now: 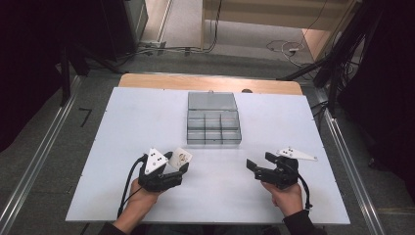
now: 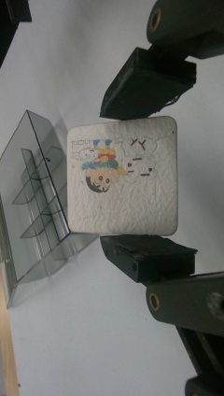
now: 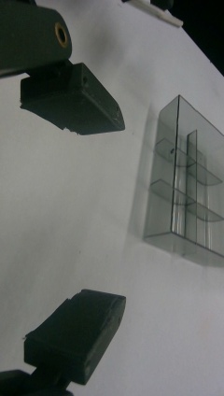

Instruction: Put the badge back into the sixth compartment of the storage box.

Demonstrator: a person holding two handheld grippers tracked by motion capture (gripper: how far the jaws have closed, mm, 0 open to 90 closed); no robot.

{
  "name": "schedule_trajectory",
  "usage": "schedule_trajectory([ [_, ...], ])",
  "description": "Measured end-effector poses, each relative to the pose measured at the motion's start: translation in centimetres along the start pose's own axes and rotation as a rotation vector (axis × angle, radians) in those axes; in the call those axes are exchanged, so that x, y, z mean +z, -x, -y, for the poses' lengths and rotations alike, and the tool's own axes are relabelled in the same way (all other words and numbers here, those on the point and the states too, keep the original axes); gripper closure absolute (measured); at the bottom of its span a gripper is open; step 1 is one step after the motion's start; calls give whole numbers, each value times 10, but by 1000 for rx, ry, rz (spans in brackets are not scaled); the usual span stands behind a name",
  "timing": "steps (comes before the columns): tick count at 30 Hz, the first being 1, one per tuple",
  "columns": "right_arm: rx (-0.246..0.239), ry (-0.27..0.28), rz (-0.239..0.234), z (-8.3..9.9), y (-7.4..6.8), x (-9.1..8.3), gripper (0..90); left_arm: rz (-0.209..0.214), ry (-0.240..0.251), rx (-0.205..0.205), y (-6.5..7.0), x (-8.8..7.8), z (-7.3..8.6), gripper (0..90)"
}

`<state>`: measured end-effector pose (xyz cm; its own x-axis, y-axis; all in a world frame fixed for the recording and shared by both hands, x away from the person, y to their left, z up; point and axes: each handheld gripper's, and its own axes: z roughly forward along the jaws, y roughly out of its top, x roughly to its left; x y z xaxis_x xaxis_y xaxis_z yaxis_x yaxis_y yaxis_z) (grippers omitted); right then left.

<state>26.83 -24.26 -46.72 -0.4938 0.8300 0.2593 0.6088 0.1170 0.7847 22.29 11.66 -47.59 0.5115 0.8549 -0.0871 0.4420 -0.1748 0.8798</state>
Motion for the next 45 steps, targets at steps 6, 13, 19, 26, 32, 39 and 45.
schedule_trajectory([
  [6,-2,-4,-47,-5,-11,9,128,14,5,13,6,5,-2,335],
  [13,-17,-12,-90,-12,-25,22,128,27,5,28,10,9,-3,335],
  [19,-23,-18,-121,-16,-33,28,128,35,14,33,13,12,-4,335],
  [26,-21,-13,-156,-22,-41,34,131,47,19,42,19,17,-6,335],
  [32,-23,-21,-174,-24,-47,40,135,56,26,50,23,20,-8,335],
  [39,-27,-25,-183,-25,-52,45,136,61,32,58,25,23,-10,335],
  [45,-19,-26,-196,-26,-53,48,160,74,41,69,29,28,-12,335],
])
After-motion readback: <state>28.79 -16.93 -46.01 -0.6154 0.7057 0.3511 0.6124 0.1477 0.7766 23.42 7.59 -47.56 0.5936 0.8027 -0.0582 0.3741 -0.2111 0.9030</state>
